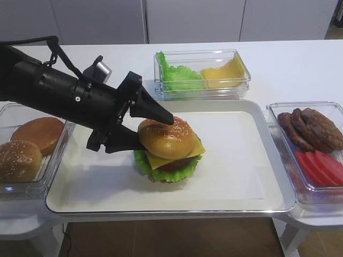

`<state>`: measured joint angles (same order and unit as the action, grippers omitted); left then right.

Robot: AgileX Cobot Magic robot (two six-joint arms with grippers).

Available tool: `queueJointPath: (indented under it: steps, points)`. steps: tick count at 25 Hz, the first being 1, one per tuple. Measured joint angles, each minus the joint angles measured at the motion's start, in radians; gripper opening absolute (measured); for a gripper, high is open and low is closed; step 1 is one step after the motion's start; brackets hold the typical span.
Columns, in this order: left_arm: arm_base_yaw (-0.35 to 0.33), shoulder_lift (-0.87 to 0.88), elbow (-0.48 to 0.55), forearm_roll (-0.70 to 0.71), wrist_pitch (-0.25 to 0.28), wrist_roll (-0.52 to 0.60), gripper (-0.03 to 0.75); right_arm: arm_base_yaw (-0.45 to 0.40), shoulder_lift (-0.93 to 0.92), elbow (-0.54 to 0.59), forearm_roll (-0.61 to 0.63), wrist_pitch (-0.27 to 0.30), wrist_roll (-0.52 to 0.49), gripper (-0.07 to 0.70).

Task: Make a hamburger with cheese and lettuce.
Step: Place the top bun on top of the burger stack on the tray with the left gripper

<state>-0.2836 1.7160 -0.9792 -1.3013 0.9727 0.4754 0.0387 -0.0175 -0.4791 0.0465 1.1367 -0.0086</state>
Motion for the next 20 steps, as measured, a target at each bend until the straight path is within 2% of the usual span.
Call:
queueJointPath:
  steps: [20]
  points:
    - [-0.010, -0.016, 0.000, 0.069, -0.001, -0.019, 0.551, 0.000, 0.000, 0.000, 0.000, 0.000, 0.000, 0.501]
